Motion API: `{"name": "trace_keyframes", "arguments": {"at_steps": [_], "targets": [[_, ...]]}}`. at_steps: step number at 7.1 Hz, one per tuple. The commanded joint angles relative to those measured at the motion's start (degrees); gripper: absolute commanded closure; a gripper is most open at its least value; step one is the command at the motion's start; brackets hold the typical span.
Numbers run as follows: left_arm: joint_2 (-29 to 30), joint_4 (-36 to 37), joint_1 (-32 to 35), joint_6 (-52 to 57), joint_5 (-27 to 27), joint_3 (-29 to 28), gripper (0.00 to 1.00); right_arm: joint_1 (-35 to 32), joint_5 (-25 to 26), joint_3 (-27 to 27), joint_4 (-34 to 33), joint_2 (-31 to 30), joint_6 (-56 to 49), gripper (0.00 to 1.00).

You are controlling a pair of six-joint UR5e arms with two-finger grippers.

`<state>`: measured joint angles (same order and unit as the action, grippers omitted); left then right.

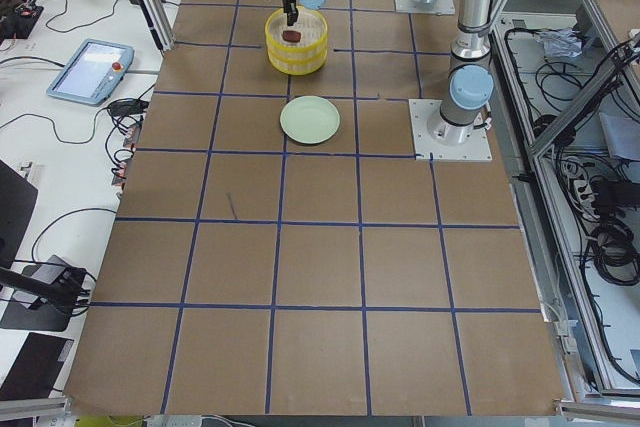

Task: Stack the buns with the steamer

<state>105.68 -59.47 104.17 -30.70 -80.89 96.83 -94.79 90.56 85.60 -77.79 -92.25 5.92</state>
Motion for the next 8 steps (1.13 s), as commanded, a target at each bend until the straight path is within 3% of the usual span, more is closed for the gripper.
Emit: {"name": "trace_keyframes", "arguments": {"at_steps": [1, 2, 3, 4, 5, 6, 8], "targets": [[0.14, 0.06, -0.02, 0.20, -0.06, 0.11, 0.31, 0.13, -0.20, 0.01, -0.17, -0.04, -1.09, 0.09], [-0.64, 0.06, -0.20, 3.60, -2.24, -0.93, 0.31, -0.13, -0.03, -0.08, -0.34, -0.13, -2.66, 0.00], [-2.04, -0.03, -2.37, 13.55, -5.57, -0.94, 0.30, -0.14, 0.49, 0.27, -2.61, -0.13, -3.71, 0.00], [-3.54, -1.60, -8.22, 19.48, -5.34, -1.12, 0.25, -0.14, 0.50, 0.36, -2.63, -0.13, -3.73, 0.00], [-6.77, -7.44, -12.72, 27.80, -5.07, -1.73, 0.20, -0.22, 0.41, 0.36, -2.63, -0.13, -3.73, 0.00], [-10.28, -15.33, -16.07, 31.89, -5.07, -3.47, 0.00, -0.14, 0.15, 0.36, -3.59, -0.04, -3.64, 0.00], [-15.65, -28.71, -16.99, 31.84, -5.51, -6.82, 0.00, -0.31, 0.50, 0.54, -7.89, 0.22, -3.46, 0.00]]}}
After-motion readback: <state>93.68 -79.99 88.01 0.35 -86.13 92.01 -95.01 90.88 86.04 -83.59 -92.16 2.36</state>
